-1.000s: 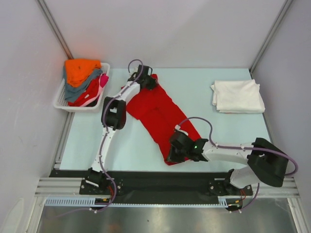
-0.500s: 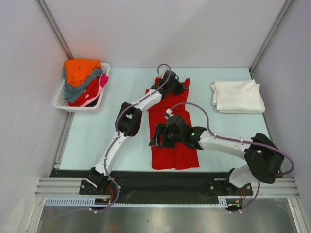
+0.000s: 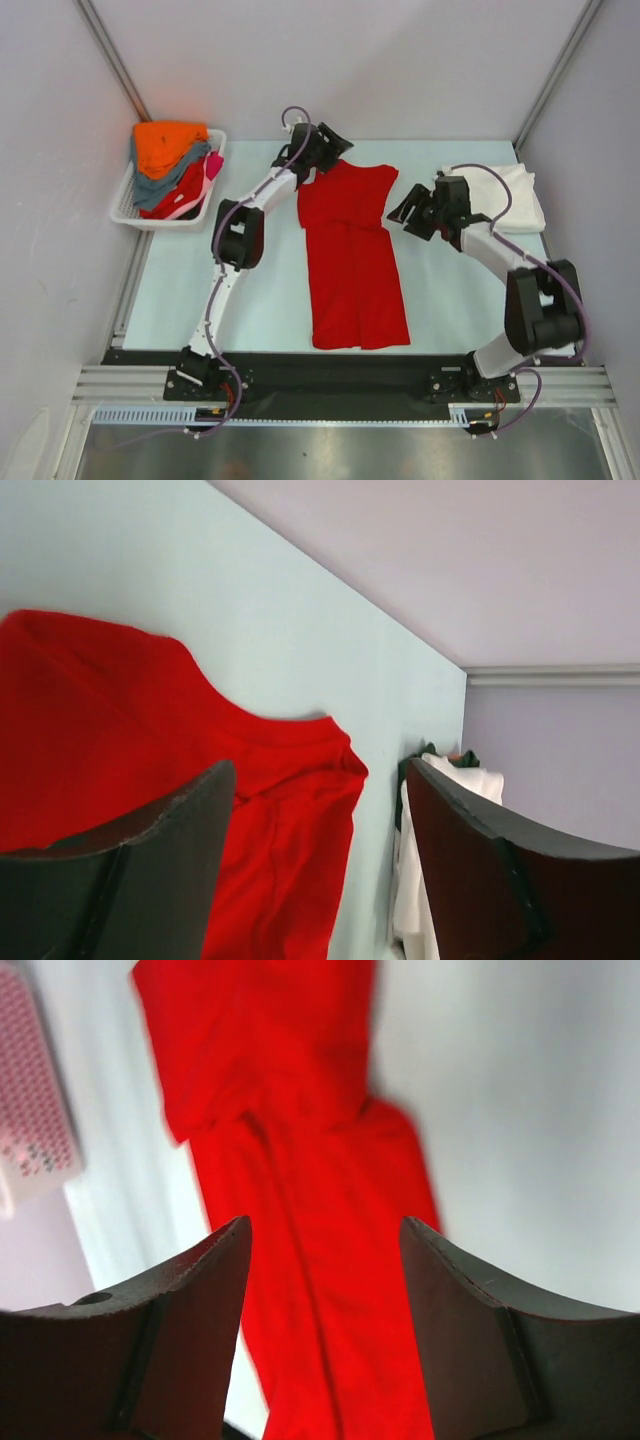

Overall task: Fold and stack the t-shirts
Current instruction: Fold the tshirt

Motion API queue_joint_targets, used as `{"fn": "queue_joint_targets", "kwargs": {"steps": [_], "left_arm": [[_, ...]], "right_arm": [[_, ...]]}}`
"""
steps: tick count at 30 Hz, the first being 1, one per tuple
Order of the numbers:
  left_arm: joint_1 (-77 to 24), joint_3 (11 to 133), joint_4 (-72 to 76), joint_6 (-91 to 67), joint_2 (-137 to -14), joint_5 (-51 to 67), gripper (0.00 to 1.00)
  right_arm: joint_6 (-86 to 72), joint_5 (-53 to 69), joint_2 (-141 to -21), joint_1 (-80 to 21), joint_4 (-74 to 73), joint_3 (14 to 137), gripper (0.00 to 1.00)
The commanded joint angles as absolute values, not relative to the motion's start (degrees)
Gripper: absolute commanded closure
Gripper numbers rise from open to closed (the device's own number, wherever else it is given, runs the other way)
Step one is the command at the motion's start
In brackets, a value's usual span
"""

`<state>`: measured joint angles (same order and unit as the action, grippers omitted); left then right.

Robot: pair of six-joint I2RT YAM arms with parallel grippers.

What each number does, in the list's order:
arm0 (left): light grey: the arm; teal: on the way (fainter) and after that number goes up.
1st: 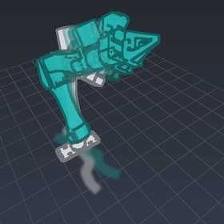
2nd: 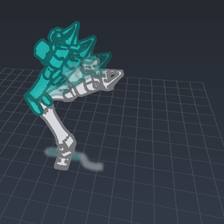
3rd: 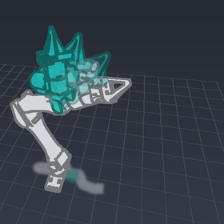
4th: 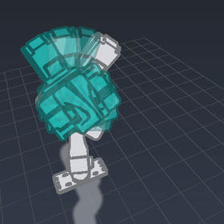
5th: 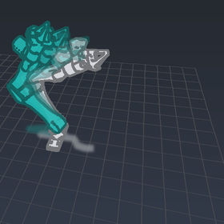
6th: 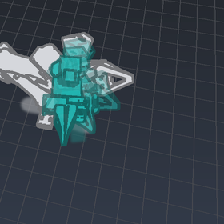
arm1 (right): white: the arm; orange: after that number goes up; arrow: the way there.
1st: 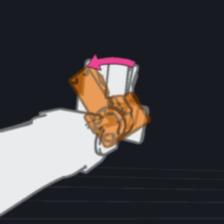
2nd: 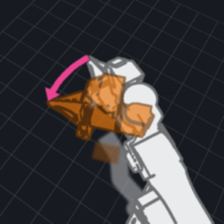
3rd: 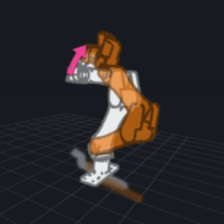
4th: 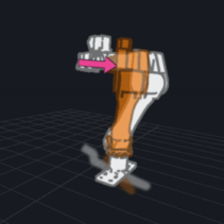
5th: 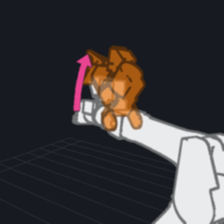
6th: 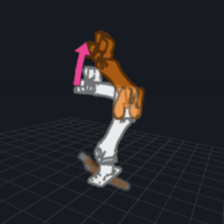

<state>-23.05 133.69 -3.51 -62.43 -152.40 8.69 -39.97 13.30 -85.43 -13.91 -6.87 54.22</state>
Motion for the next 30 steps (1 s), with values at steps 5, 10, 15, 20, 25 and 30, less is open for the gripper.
{"fn": "queue_joint_targets", "kwargs": {"steps": [5, 10, 15, 20, 25, 30], "left_arm": [[-21.3, 115.1, 1.9, -49.3, -127.7, 17.3, 0.24], [-19.5, 96.4, 3.5, -42.9, -116.2, 22.4, 0.22], [-17.9, 80.9, 6.6, -40.5, -107.2, 22.7, 0.21], [-17.6, 75.2, 6.2, -39.0, -105.2, 23.1, 0.22], [-17.6, 69.0, 6.5, -39.2, -104.0, 23.4, 0.25], [-19.9, 61.0, 6.9, -36.7, -99.7, 22.6, 0.26]], "right_arm": [[-38.4, 17.7, -104.9, -8.1, -1.6, 67.3, 0.35], [-40.0, 18.5, -114.9, -7.0, -0.5, 77.6, 0.35], [-41.3, 20.2, -122.9, -6.8, 3.3, 83.8, 0.34], [-41.8, 20.3, -130.0, -6.7, 2.0, 93.2, 0.34], [-41.5, 19.3, -138.5, -6.8, 0.3, 102.7, 0.57], [-38.6, 15.8, -147.6, -6.5, -8.3, 120.7, 0.97]]}}
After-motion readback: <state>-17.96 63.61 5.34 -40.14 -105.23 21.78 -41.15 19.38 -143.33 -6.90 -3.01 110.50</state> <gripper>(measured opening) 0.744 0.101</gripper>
